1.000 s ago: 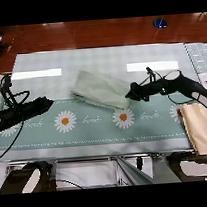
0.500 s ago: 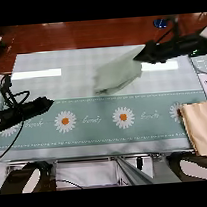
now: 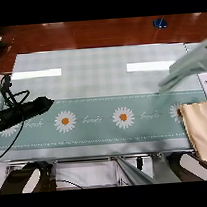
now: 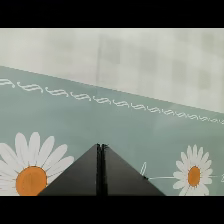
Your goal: Fold the shirts.
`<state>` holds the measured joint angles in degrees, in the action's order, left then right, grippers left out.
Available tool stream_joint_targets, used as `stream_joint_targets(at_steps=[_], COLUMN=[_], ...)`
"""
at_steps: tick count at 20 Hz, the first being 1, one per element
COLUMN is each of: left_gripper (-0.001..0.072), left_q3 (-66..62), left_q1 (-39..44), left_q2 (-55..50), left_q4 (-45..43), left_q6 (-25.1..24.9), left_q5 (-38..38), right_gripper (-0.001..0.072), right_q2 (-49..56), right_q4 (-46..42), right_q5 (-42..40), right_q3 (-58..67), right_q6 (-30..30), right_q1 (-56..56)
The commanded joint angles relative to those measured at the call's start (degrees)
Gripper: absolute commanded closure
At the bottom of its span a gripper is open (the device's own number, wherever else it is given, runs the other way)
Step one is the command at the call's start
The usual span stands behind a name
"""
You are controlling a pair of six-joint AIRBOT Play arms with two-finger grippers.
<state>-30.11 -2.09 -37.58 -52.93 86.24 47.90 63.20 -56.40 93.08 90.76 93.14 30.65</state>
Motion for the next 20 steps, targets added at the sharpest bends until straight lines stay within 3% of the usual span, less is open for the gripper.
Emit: stream_joint_targets(at_steps=[1, 5, 10, 12, 14, 18, 19, 20], left_gripper=[0.0681, 0.0681, 0.0681, 0.0681, 0.0681, 0.0679, 0.0680, 0.0681], left_q3=[0.00, 0.00, 0.00, 0.00, 0.00, -0.37, -1.64, -4.26], left_q1=[0.07, 0.09, 0.09, 0.11, 0.09, -0.11, -0.39, -0.63], left_q2=[-0.04, -0.04, -0.07, -0.11, -0.37, -1.31, -1.73, -2.54], left_q4=[0.50, 0.48, 0.48, 0.48, 0.48, 0.48, 0.48, 0.48], left_q6=[-0.02, -0.04, -0.04, -0.04, -0.07, -0.13, -0.92, -1.79], left_q5=[-0.98, -2.95, -4.02, -3.98, -4.02, -7.48, -8.39, -8.66], right_gripper=[0.0695, 0.0694, 0.0693, 0.0670, 0.0286, 0.0337, 0.0459, 0.0631], right_q2=[-3.78, -11.21, -21.79, -24.37, -25.46, -21.14, -18.97, -16.17], right_q4=[-14.01, -22.73, -42.45, -44.85, -44.15, -42.21, -37.79, -30.08], right_q5=[12.37, 13.33, 13.29, 13.29, 13.29, 9.88, 8.35, 6.27], right_q3=[0.46, -4.68, -20.52, -26.69, -32.50, -29.99, -26.80, -22.58], right_q6=[2.62, 2.78, 3.93, 4.39, 4.42, 4.11, 4.11, 4.02], right_q1=[9.88, 18.32, 28.44, 30.36, 30.27, 30.18, 30.18, 30.18])
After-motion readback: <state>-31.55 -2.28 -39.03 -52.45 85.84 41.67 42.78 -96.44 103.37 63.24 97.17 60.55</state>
